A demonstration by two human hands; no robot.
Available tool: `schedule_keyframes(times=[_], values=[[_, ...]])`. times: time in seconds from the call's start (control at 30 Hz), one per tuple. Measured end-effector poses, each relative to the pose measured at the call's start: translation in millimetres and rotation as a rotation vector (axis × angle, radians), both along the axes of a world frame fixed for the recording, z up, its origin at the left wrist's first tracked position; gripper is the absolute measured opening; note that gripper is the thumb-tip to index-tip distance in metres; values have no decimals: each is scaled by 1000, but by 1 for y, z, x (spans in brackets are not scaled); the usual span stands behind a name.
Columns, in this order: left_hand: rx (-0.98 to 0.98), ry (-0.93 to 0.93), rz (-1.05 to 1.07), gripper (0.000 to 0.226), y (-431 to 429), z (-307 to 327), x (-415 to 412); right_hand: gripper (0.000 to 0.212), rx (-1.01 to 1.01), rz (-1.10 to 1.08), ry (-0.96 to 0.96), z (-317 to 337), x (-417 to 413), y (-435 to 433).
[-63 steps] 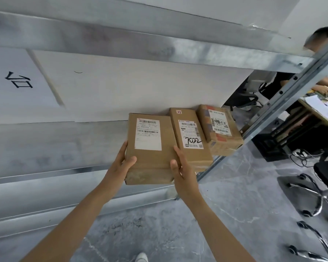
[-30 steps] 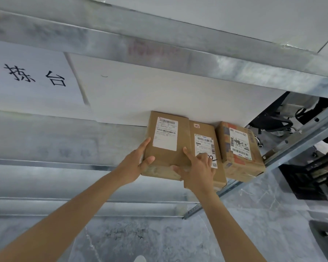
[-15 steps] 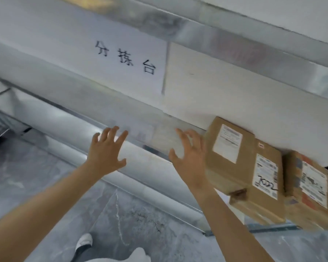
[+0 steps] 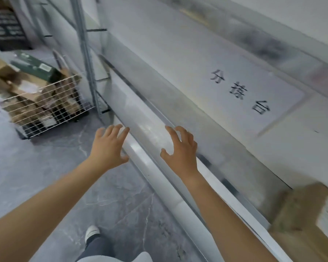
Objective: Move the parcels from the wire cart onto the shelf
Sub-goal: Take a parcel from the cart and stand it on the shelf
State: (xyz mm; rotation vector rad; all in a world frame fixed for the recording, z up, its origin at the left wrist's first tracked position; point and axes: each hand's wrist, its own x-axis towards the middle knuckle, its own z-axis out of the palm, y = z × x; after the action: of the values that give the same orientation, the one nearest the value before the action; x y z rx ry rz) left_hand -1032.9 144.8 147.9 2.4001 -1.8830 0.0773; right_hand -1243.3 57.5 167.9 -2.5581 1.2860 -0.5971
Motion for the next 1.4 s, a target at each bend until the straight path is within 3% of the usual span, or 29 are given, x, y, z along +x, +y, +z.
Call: schedule_keyframes(times=[0.37,0.63,0.87,1.17,1.4], values=[[44,-81,370,95,64,5,215,84,15,245,203,-6,234,-5],[123,-84,584,94,84,-3,301,75,87,359,277,-16,336,-12],[173,-20,649,90,48,-20,350,77,161,444,275,-24,417,-68],[159,-26,786,92,-50,-17,445,87,115,539,274,-27,528,-175],[175,20,904,89,-73,-21,489,83,126,658,288,-30,602,-214]])
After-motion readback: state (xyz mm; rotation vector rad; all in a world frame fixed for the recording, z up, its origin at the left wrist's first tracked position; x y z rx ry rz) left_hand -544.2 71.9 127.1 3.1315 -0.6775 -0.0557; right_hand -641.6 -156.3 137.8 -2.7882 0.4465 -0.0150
